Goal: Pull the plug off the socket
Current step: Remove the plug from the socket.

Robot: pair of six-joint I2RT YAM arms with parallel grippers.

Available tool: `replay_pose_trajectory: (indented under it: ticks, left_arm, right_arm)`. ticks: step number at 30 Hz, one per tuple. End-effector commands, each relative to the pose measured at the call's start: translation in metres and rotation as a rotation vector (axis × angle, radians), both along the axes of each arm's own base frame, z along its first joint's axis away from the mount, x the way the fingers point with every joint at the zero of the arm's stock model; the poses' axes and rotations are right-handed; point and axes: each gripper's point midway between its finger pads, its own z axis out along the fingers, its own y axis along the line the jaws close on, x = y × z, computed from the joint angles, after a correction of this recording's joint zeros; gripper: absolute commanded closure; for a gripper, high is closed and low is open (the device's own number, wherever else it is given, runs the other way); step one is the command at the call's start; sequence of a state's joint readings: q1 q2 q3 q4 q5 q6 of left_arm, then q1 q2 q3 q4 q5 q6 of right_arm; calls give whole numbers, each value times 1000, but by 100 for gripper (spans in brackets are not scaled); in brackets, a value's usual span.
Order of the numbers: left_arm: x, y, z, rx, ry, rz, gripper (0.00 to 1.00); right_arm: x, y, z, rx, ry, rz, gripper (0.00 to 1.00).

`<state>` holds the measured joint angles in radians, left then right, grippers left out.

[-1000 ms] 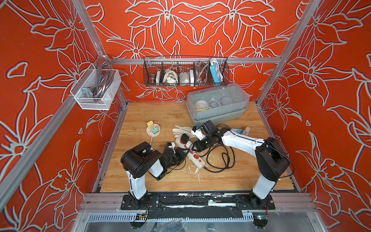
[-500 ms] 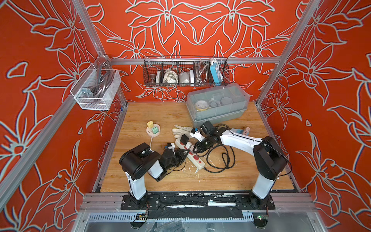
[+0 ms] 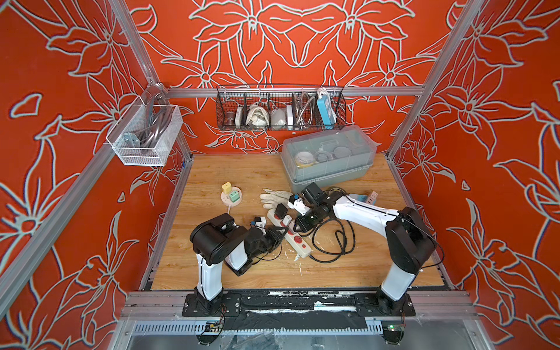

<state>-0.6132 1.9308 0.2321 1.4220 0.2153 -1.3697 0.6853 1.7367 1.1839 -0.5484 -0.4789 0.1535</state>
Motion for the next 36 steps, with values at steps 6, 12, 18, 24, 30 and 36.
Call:
replay_pose_trajectory:
  ticks: [6,12,18,24,30,36]
  left_arm:
    - [-107,107,-153,572,531,38,100]
    - [-108,110,-154,605,549,37,100]
    - [-106,111,-154,619,549,43,100]
    - [-108,111,-156,628,559,28,100]
    - [-111,114,-156,662,584,26,100]
    - [-114,118,-154,682,593,34,100]
  right_arm:
    - [12,9,65,263,-24,-50,100]
    - [22,-32,75,10,-319,1,100]
    - [13,-29,99,158,-261,-2,100]
    - [9,-13,76,294,-12,-75,100]
    - [5,-25,63,126,-124,-33,100]
    - [6,-45,74,31,-248,-2,100]
